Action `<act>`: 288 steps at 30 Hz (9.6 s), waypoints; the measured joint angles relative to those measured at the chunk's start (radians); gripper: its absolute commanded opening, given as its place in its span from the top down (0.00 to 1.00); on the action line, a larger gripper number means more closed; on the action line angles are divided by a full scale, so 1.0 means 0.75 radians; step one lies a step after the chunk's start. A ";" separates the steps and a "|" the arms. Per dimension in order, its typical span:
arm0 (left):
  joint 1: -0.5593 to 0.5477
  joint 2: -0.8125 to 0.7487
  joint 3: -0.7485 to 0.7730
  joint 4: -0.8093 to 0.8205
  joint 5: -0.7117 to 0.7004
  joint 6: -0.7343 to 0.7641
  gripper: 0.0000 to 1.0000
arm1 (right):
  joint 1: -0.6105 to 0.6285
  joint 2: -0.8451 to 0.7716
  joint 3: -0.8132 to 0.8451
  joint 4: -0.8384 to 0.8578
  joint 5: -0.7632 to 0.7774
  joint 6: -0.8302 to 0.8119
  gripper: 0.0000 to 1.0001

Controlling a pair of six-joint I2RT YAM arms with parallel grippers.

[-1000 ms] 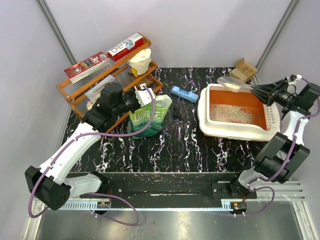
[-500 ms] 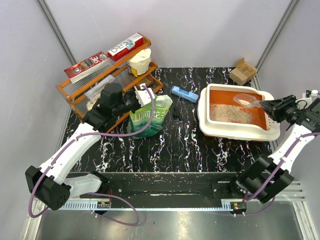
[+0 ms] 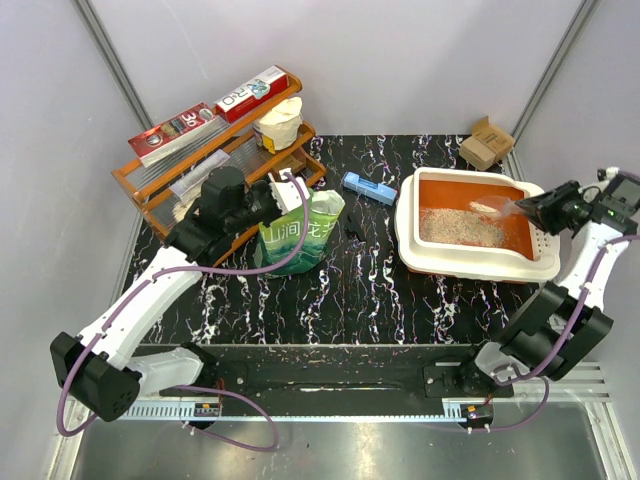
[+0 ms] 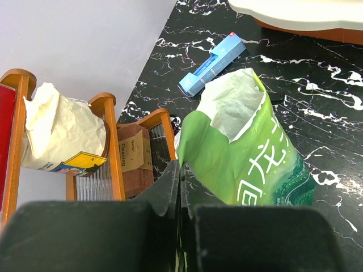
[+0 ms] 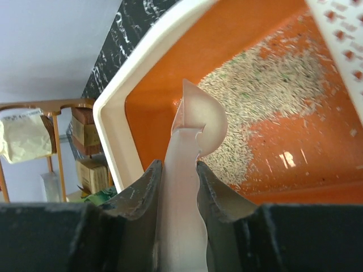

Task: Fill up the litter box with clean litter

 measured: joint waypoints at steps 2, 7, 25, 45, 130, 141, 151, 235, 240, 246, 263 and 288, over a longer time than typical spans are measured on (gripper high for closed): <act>0.000 -0.003 -0.001 0.000 0.000 0.004 1.00 | 0.076 0.022 0.049 0.001 0.026 -0.015 1.00; 0.000 -0.004 -0.001 -0.001 0.000 0.008 1.00 | 0.173 0.032 0.142 0.002 0.043 -0.041 1.00; 0.000 -0.004 -0.003 -0.001 0.005 0.017 1.00 | 0.161 -0.081 0.487 -0.434 0.479 -0.602 1.00; 0.000 -0.087 -0.080 0.057 -0.010 -0.033 1.00 | 0.896 0.247 0.975 -0.511 -0.160 -0.691 1.00; -0.064 -0.026 -0.062 0.109 0.034 0.005 1.00 | 1.626 0.837 0.919 -0.364 0.039 -0.603 1.00; -0.063 -0.026 -0.068 0.109 0.025 0.019 1.00 | 1.550 0.942 0.929 -0.336 -0.393 -0.419 1.00; -0.063 -0.026 -0.065 0.101 0.004 0.081 1.00 | 1.401 0.970 0.857 -0.087 -0.731 -0.051 1.00; -0.078 -0.042 -0.071 0.089 -0.075 0.227 1.00 | 0.890 0.588 0.273 0.503 -0.976 0.541 1.00; -0.076 -0.042 -0.071 0.089 -0.075 0.222 1.00 | 0.863 0.574 0.262 0.538 -0.975 0.567 1.00; -0.076 -0.042 -0.071 0.089 -0.073 0.212 1.00 | 0.813 0.558 0.260 0.575 -0.971 0.603 1.00; -0.076 -0.055 -0.093 0.114 -0.074 0.198 1.00 | 0.601 0.535 0.245 0.629 -0.957 0.656 1.00; -0.076 -0.053 -0.093 0.115 -0.063 0.189 1.00 | 0.294 0.413 0.078 0.686 -0.863 0.676 1.00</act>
